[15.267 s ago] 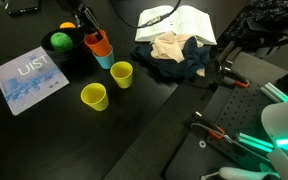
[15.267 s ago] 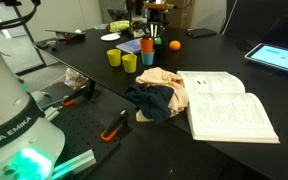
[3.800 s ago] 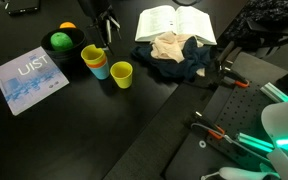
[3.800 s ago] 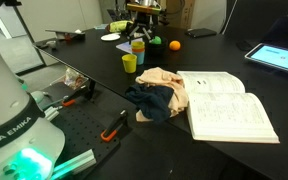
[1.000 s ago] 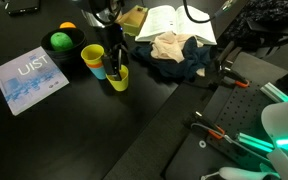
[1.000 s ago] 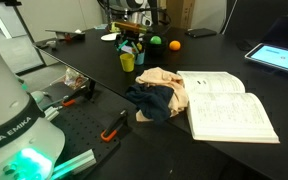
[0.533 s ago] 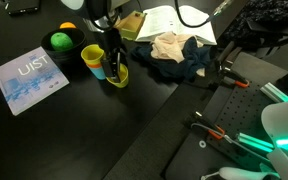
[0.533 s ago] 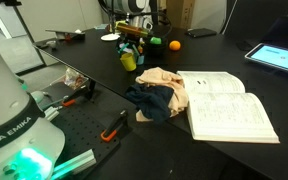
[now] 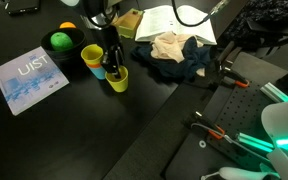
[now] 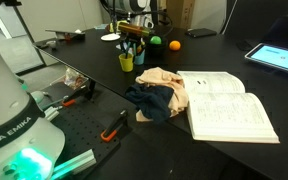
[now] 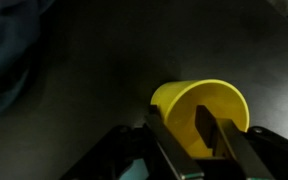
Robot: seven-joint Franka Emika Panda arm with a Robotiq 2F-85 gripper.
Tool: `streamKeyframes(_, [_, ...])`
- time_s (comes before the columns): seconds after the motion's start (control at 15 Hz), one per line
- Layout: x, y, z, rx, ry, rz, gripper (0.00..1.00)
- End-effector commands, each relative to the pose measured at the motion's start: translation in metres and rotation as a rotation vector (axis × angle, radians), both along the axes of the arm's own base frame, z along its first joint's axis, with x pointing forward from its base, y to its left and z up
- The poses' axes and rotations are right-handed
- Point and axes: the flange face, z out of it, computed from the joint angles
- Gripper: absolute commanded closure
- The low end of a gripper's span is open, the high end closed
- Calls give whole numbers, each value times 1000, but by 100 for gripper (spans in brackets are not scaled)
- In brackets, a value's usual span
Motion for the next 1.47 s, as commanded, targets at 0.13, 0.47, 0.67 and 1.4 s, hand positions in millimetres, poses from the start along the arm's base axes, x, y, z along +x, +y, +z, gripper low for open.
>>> streamKeyframes(0.13, [7, -1, 6, 1, -6, 25, 95])
streamKeyframes(0.47, [9, -1, 10, 6, 2, 31, 93])
streamKeyframes(0.67, [14, 0, 26, -8, 14, 40, 93])
streamKeyframes(1.4, [38, 18, 124, -76, 7, 119, 93])
